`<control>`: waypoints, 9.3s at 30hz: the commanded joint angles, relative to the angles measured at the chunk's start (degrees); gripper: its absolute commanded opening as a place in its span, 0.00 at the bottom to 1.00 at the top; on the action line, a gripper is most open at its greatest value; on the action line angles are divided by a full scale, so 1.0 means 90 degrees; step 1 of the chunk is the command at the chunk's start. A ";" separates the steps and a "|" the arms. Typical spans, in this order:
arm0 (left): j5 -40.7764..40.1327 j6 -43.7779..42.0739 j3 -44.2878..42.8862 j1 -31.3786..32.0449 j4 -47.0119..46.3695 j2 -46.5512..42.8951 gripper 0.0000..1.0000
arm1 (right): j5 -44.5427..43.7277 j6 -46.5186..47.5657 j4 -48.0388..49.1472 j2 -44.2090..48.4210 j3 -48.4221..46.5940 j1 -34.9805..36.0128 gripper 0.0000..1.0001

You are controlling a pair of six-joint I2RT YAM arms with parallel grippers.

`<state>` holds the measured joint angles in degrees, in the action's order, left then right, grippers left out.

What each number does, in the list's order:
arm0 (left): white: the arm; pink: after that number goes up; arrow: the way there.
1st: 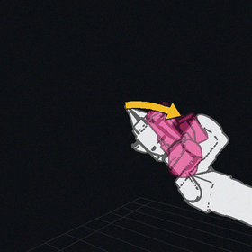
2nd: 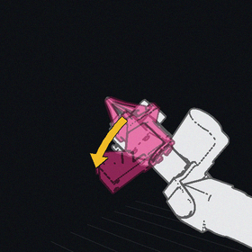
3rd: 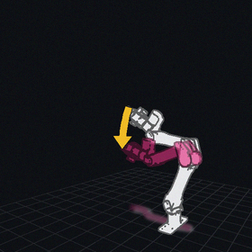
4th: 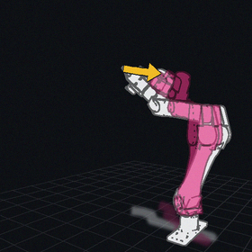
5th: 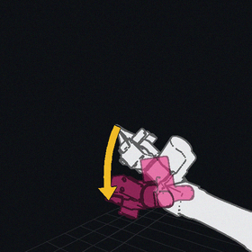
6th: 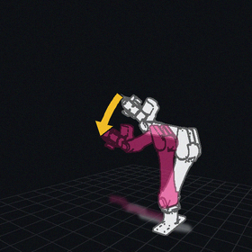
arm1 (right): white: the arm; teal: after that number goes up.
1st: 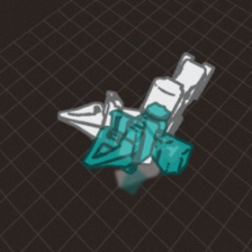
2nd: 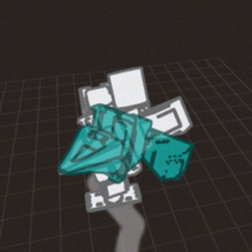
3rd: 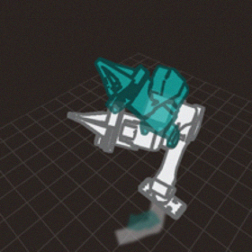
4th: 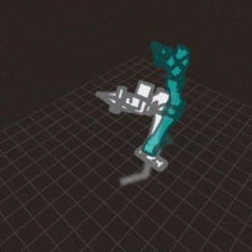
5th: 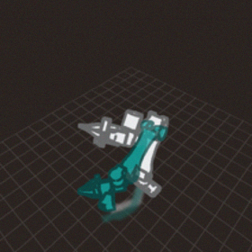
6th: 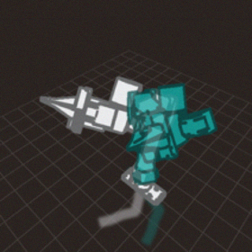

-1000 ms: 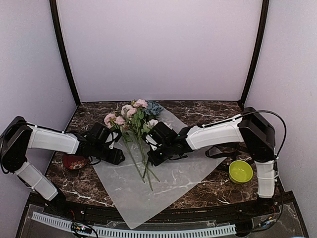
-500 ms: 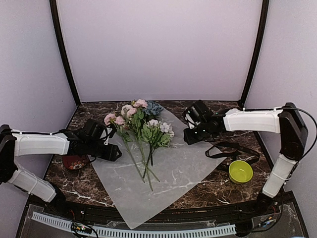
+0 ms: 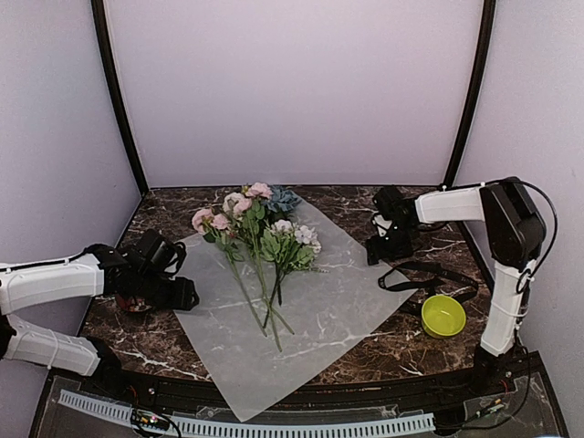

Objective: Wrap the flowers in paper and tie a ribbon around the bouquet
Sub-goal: Move the flattened wrapping paper to the center of the board, then pick up the bottom corner of the flattened wrapping paper from the center of the board, then pass from the left arm to the right, then fold the bottom corner of the flattened wrapping paper at the center of the board, then press the fold line of the 1/4-folded wrapping paper.

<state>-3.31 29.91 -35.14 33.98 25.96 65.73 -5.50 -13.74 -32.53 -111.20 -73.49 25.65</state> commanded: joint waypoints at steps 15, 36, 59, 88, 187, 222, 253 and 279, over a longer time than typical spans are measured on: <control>0.0478 0.0518 0.0853 0.0043 -0.0696 0.0567 0.57 | 0.3362 0.0314 0.0372 -0.0347 -0.0027 -0.0026 0.57; 0.0334 0.0017 0.0522 0.0045 -0.1440 0.1223 0.57 | 0.1758 -0.0105 0.0728 0.0065 -0.0398 -0.0519 0.00; 0.2719 -0.5936 -0.0281 0.3521 -0.1114 0.0297 0.67 | 0.1558 0.0087 0.0536 -0.0128 -0.0798 -0.0806 0.00; 0.1115 -0.8567 -0.0447 0.3989 -0.1807 0.2593 0.47 | 0.1420 0.0166 0.0631 0.0220 -0.0350 -0.0789 0.00; 0.0179 -0.3967 0.0665 0.1823 -0.4424 0.1817 0.65 | 0.2985 0.0148 0.2480 0.1084 0.1630 0.2223 0.00; -0.0289 -0.5066 -0.0773 0.1994 -0.3777 0.1542 0.61 | 0.2162 -0.0293 0.1711 0.0384 0.0416 0.2283 0.00; -0.1195 -0.2347 -0.0357 0.1810 -0.2546 0.2603 0.56 | 0.2050 -0.0429 0.1686 0.0392 0.0527 0.2290 0.00; -0.1966 0.0767 0.0094 0.0844 0.0336 0.0854 0.54 | 0.2201 -0.0437 0.1851 0.0462 0.0684 0.2292 0.00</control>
<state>-18.37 35.90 -33.58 41.80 24.64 74.96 14.28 -17.69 -17.19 -107.85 -67.94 46.17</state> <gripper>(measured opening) 0.564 0.004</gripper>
